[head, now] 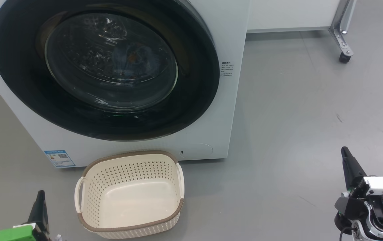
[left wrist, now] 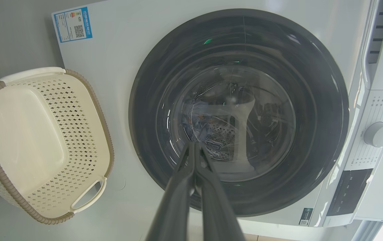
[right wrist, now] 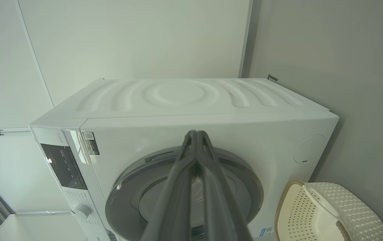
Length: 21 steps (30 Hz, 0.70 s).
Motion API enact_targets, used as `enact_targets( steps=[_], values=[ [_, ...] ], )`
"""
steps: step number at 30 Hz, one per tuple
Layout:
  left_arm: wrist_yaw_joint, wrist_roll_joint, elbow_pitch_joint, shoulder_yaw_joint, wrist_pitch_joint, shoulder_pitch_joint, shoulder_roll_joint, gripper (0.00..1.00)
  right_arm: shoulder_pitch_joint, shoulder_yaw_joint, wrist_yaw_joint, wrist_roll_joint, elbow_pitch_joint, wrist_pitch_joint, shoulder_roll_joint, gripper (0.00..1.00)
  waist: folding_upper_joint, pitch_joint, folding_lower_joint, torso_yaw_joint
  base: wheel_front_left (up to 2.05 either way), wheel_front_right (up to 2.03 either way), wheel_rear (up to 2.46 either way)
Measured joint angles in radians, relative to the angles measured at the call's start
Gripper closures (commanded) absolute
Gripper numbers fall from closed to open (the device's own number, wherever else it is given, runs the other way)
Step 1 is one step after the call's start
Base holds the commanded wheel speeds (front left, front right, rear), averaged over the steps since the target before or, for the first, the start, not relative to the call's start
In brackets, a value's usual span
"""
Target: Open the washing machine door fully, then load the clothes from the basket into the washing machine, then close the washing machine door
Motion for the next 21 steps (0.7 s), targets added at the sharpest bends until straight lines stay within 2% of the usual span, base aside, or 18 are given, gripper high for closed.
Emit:
enact_targets(
  steps=[21],
  values=[
    [0.0, 0.0, 0.002, 0.0, 0.0, 0.0, 0.0, 1.0, 0.0, 0.0, 0.0, 0.0, 0.0, 0.0, 0.0, 1.0, 0.0, 0.0, 0.0, 0.0, 0.0, 0.0, 0.0]
  ],
)
